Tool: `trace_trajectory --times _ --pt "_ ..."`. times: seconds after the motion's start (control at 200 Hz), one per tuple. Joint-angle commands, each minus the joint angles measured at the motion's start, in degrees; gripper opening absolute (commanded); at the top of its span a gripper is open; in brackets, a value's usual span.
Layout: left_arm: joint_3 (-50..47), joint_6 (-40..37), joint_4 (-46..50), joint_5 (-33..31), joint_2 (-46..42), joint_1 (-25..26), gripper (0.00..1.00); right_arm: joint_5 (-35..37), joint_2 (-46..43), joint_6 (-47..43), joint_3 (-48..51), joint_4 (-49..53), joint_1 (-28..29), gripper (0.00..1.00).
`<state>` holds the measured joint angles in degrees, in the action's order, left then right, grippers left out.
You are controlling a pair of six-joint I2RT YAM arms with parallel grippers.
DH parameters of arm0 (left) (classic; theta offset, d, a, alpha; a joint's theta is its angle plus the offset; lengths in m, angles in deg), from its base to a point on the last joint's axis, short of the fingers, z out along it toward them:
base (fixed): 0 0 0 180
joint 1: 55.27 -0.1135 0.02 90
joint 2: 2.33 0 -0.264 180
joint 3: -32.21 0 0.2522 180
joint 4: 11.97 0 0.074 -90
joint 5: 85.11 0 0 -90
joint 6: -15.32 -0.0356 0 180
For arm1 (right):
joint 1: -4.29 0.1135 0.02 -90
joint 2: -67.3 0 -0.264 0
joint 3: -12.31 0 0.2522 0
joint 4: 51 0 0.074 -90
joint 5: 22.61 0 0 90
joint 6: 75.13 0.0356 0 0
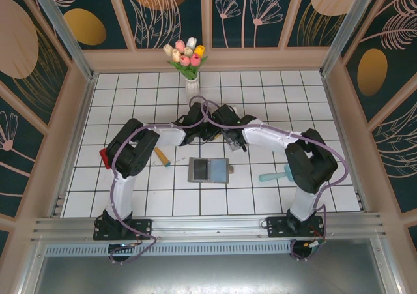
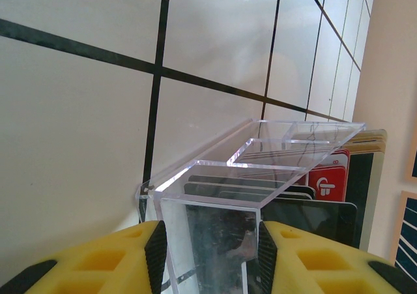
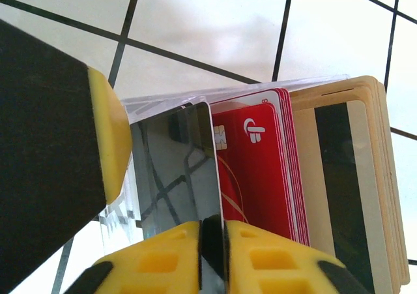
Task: Put the credit cards into the card holder
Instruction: Pick up the credit card from the storage box, then insert the credit card into the card slot.
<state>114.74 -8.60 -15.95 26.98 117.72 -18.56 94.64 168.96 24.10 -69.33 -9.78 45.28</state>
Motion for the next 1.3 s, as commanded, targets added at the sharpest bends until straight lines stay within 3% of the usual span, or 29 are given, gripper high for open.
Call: trace_trajectory --times 0.0,0.28,0.49,0.601,0.741,0.851,0.981,1.131,1.296 --pt "-1.54 -1.59 5.98 -1.87 -0.17 0.12 0.43 1.42 -2.77 0.29 -1.27 3.50 -0.21 0.13" --pt "-1.87 -5.06 8.90 -5.93 -8.59 0.12 0.50 -7.80 -10.08 3.94 -0.94 4.27 -0.54 0.05" --pt "-8.89 -4.83 5.90 -9.25 -19.88 -0.60 0.63 -16.91 -17.17 10.04 1.43 2.21 -2.48 0.02" --pt "-15.73 -2.96 -0.71 -6.12 -25.63 -1.88 0.68 -25.95 -24.20 13.87 4.85 -3.38 -4.95 0.01" --pt "-22.51 0.42 -14.47 2.71 -30.72 -3.49 0.73 -46.55 -33.69 21.30 12.44 -17.09 -11.42 0.01" --pt "-24.24 2.82 -23.29 9.65 -32.11 -3.55 0.73 -56.78 -36.66 26.22 16.07 -23.62 -15.05 0.01" --pt "-24.81 5.35 -31.15 14.07 -32.27 -3.49 0.75 -63.35 -37.22 30.11 18.16 -29.17 -15.77 0.01" --pt "-24.31 9.58 -40.26 18.86 -30.44 -3.06 0.75 -65.82 -36.42 32.46 19.66 -32.56 -15.81 0.01" --pt "-23.81 11.72 -45.19 21.61 -29.82 -2.32 0.58 -65.57 -35.01 32.76 20.79 -32.89 -15.87 0.02"
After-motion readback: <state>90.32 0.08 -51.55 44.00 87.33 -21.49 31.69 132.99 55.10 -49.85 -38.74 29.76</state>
